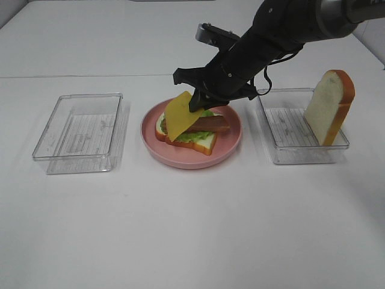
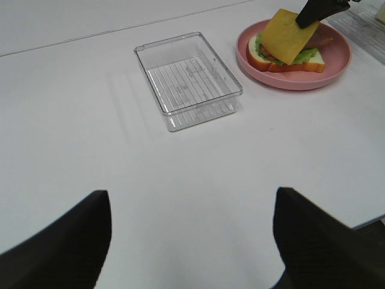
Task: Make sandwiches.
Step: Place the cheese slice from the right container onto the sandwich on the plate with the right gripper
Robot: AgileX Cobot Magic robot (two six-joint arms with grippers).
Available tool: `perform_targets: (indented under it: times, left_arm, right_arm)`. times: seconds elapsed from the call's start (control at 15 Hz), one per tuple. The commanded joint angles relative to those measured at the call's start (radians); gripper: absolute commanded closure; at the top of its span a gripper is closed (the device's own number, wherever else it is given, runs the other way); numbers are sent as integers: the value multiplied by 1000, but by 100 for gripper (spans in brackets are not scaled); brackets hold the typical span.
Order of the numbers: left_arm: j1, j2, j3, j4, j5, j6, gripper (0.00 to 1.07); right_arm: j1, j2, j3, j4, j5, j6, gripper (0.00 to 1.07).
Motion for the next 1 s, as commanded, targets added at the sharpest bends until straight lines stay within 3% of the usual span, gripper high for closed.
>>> perform_targets:
  times: [0.07, 0.4, 1.0]
  left_arm:
    - [-3, -20, 2, 5, -11, 2, 35]
    - [-3, -20, 2, 5, -11, 2, 35]
    - [-3, -20, 2, 5, -11, 2, 35]
  right_arm:
    - [-1, -10, -3, -7, -14, 6, 78]
    - [-1, -10, -3, -11, -14, 6, 43]
    - [-1, -47, -3, -116, 25, 6, 29]
